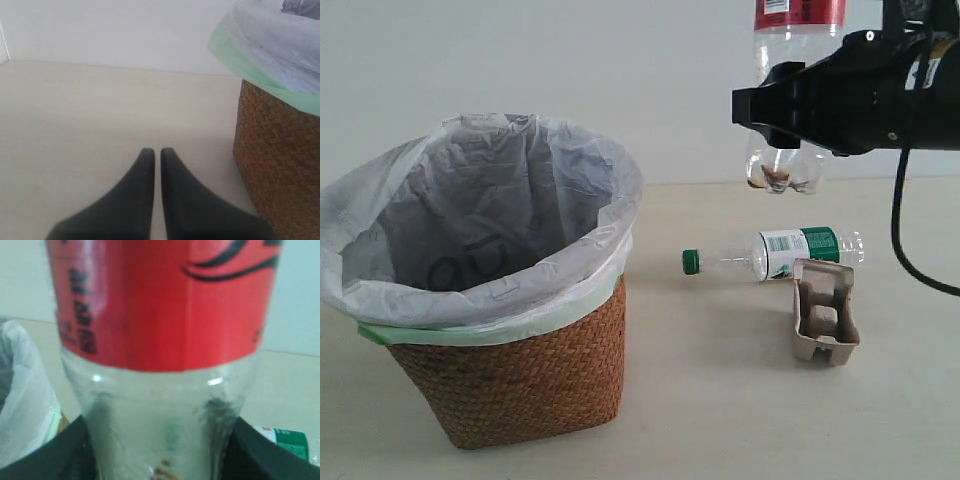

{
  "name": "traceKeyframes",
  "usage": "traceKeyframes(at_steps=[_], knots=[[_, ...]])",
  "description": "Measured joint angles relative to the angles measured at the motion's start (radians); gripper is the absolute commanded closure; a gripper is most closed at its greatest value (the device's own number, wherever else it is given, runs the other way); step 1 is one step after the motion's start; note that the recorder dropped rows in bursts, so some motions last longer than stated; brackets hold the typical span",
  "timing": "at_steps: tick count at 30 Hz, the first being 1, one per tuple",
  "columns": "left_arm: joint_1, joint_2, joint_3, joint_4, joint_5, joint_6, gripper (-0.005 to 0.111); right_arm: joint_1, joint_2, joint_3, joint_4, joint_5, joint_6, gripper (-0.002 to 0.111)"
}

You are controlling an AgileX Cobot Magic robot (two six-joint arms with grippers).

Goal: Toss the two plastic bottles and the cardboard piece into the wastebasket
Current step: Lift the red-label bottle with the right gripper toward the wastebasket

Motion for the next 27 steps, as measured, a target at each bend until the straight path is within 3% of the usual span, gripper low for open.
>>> traceKeyframes(at_steps=[4,12,15,17,20,21,24,27], knots=[[0.0,0.0,0.0,0.0,0.0,0.0,0.103,-0.096,-0.002,0.0,-0.036,0.082,-0.017,0.108],[0.0,0.0,0.0,0.0,0.0,0.0,0.103,-0.416,-0.079,-0.052,-0.326,0.362,0.039,0.108],[0.0,0.0,0.0,0.0,0.0,0.0,0.103,-0.468,-0.12,-0.07,-0.385,0.41,0.065,0.108],[0.0,0.0,0.0,0.0,0.0,0.0,0.103,-0.447,-0.122,-0.072,-0.372,0.447,0.065,0.108],[0.0,0.0,0.0,0.0,0.0,0.0,0.103,-0.302,-0.089,-0.071,-0.196,0.435,-0.024,0.108],[0.0,0.0,0.0,0.0,0.0,0.0,0.103,-0.233,-0.087,-0.071,-0.095,0.401,-0.086,0.108],[0.0,0.0,0.0,0.0,0.0,0.0,0.103,-0.007,-0.084,-0.156,0.457,0.328,-0.397,0.108],[0.0,0.0,0.0,0.0,0.0,0.0,0.103,0.086,-0.084,-0.237,0.675,0.309,-0.545,0.108]])
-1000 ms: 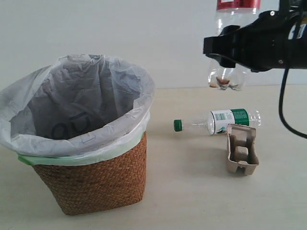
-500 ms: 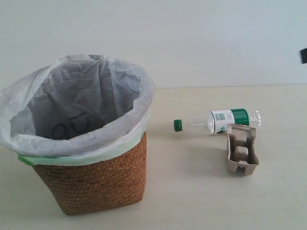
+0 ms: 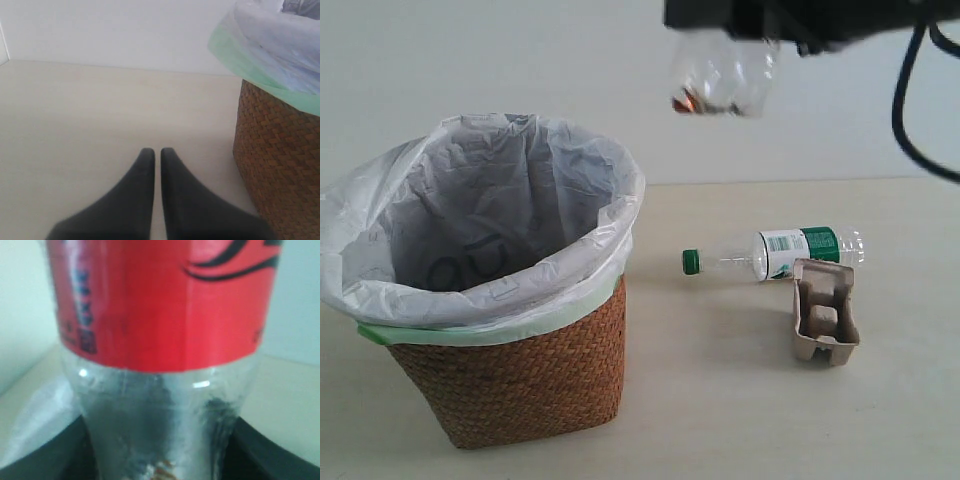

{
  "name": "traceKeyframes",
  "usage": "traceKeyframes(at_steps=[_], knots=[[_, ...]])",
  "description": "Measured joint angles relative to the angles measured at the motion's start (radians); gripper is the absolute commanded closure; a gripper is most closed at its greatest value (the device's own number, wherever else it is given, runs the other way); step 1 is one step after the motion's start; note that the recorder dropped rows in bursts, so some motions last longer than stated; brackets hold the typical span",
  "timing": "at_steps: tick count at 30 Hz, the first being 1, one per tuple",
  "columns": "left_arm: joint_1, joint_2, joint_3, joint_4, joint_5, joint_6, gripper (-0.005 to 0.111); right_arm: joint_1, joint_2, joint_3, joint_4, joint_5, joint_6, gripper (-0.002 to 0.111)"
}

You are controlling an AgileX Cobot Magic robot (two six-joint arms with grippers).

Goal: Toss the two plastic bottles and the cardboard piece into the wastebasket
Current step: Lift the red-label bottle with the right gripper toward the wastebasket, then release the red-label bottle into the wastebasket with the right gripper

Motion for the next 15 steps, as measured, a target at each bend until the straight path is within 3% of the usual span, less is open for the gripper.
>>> traceKeyframes(at_steps=[3,6,9,15], knots=[[0.0,0.0,0.0,0.0,0.0,0.0,0.103,0.007,-0.008,-0.052,0.044,0.0,-0.033,0.108],[0.0,0.0,0.0,0.0,0.0,0.0,0.103,-0.052,-0.01,-0.045,-0.112,0.039,0.061,0.108],[0.0,0.0,0.0,0.0,0.0,0.0,0.103,-0.199,-0.007,0.062,-0.621,0.138,0.403,0.108],[0.0,0.0,0.0,0.0,0.0,0.0,0.103,-0.368,0.001,0.124,-1.118,0.319,0.69,0.108]])
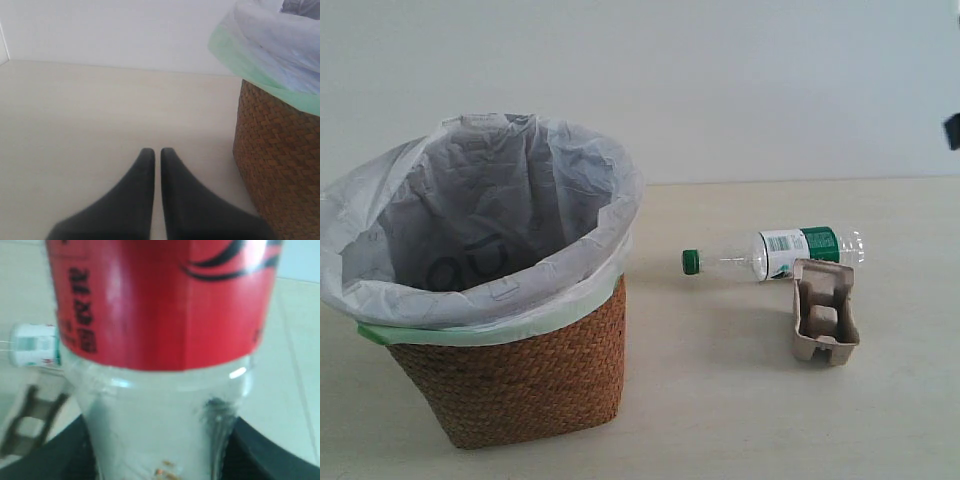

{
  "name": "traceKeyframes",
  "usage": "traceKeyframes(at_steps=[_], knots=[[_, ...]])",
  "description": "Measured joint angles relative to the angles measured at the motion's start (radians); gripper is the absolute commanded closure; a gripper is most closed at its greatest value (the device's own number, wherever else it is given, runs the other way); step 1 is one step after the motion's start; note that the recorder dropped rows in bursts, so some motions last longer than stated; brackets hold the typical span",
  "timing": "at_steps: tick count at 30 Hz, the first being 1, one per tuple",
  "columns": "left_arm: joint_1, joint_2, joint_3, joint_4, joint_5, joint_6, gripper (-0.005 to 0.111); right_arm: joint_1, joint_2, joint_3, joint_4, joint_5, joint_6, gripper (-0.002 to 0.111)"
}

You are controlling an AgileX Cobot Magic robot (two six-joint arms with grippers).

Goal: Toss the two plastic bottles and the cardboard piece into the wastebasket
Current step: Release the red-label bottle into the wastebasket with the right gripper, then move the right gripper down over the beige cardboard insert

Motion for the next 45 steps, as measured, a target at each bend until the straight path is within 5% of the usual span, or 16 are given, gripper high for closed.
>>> traceKeyframes(at_steps=[6,11,13,17,19,21,26,34,45], knots=[[0.0,0.0,0.0,0.0,0.0,0.0,0.103,-0.019,-0.002,0.0,-0.088,0.038,0.037,0.108],[0.0,0.0,0.0,0.0,0.0,0.0,0.103,0.034,0.043,0.002,0.169,-0.055,-0.068,0.104],[0.0,0.0,0.0,0.0,0.0,0.0,0.103,0.12,0.075,0.002,0.374,-0.16,-0.175,0.091],[0.0,0.0,0.0,0.0,0.0,0.0,0.103,0.307,0.127,-0.107,0.818,-0.271,-0.411,0.032],[0.0,0.0,0.0,0.0,0.0,0.0,0.103,0.375,0.146,-0.236,0.994,-0.263,-0.495,0.028],[0.0,0.0,0.0,0.0,0.0,0.0,0.103,0.41,0.153,-0.365,1.063,-0.239,-0.471,0.038],[0.0,0.0,0.0,0.0,0.0,0.0,0.103,0.416,0.15,-0.518,0.869,-0.142,-0.306,0.04],[0.0,0.0,0.0,0.0,0.0,0.0,0.103,0.314,0.145,-0.494,0.146,0.274,0.031,0.041],[0.0,0.0,0.0,0.0,0.0,0.0,0.103,0.238,0.148,-0.39,0.048,0.4,0.1,0.041]])
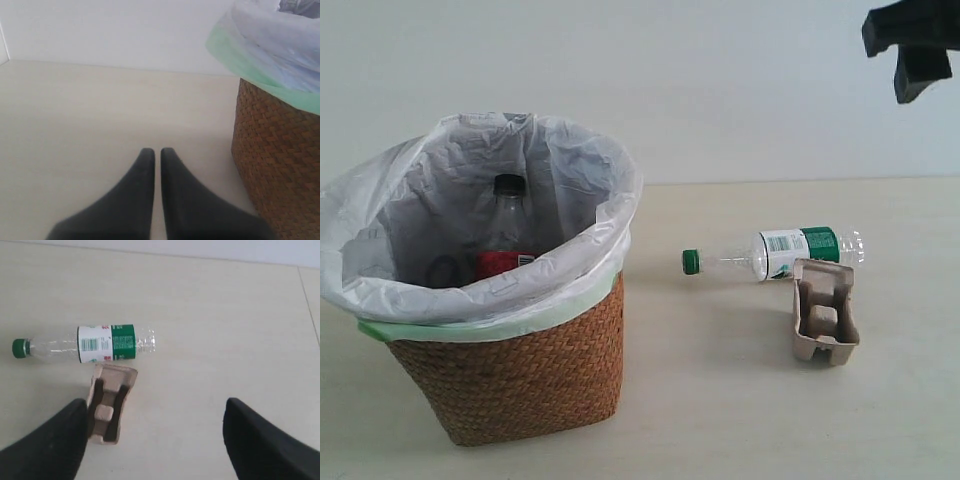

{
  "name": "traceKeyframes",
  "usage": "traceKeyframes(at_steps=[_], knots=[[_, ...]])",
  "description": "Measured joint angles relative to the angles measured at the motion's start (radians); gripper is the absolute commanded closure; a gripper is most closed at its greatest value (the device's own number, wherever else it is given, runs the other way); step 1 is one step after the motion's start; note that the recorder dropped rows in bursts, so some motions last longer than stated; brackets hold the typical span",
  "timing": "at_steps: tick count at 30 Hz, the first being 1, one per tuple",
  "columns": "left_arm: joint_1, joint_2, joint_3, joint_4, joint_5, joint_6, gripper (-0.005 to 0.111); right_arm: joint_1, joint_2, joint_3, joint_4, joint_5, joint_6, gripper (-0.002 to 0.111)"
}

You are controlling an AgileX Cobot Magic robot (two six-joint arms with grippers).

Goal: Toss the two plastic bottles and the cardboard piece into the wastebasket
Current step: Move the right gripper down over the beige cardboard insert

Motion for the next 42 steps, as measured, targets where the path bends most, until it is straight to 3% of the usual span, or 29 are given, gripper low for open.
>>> traceKeyframes(at_steps=[18,42], knots=[[0.0,0.0,0.0,0.0,0.0,0.0,0.103,0.0,0.18,0.283,0.121,-0.243,0.177,0.041],[0.0,0.0,0.0,0.0,0.0,0.0,0.103,0.0,0.313,0.295,0.143,-0.333,0.223,0.041]])
